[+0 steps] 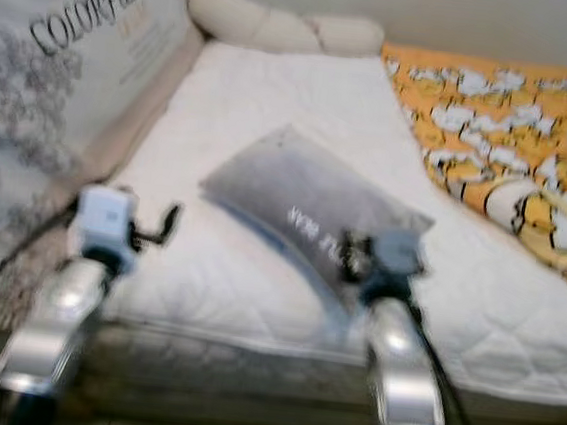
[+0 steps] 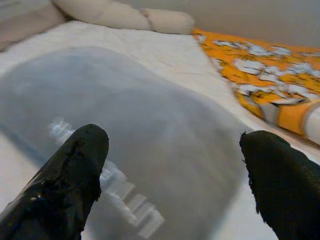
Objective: Clean up the room
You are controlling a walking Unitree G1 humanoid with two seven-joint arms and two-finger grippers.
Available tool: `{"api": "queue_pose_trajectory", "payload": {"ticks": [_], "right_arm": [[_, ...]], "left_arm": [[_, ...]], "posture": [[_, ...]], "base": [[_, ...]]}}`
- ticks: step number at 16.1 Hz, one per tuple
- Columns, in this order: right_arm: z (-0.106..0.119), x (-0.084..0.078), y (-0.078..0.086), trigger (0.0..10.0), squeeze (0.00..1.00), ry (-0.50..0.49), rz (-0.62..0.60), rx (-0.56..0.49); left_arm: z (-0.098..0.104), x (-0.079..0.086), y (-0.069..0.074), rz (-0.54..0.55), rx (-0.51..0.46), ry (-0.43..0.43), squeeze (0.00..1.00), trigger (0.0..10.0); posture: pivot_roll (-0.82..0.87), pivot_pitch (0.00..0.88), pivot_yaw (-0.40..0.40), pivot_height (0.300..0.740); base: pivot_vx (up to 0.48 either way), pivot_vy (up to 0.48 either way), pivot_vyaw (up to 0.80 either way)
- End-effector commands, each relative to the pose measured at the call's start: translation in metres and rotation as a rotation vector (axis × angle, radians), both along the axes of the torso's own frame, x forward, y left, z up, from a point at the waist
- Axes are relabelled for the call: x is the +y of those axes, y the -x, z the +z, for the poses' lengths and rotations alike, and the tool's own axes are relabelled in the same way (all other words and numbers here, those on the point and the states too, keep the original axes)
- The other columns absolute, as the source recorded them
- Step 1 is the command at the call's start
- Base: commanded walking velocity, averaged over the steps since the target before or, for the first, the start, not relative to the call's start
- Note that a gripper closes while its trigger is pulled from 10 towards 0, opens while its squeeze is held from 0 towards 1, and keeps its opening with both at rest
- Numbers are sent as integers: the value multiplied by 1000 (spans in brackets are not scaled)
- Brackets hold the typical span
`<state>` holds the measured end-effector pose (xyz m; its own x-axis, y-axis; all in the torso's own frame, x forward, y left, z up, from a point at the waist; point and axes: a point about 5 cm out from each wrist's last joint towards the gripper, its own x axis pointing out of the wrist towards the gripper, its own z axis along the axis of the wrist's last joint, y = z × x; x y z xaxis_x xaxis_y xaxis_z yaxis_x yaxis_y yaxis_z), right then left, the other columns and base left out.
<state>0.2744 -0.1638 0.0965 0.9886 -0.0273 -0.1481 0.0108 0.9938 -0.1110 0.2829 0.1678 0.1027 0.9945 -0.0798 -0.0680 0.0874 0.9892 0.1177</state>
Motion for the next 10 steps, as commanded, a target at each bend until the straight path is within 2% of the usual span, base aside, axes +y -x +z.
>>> {"api": "queue_pose_trajectory", "payload": {"ticks": [1, 10], "right_arm": [[4, -10, -1, 10000, 0, 11, -29, -13], [5, -12, -1, 10000, 0, 19, -22, -11]], "left_arm": [[3, -9, -3, -23, -16, 13, 0, 10000], [1, -9, -2, -15, -12, 24, 0, 10000]], "posture": [[6, 0, 13, 740], [1, 0, 13, 740]], "base": [[322, 0, 0], [318, 0, 0]]}}
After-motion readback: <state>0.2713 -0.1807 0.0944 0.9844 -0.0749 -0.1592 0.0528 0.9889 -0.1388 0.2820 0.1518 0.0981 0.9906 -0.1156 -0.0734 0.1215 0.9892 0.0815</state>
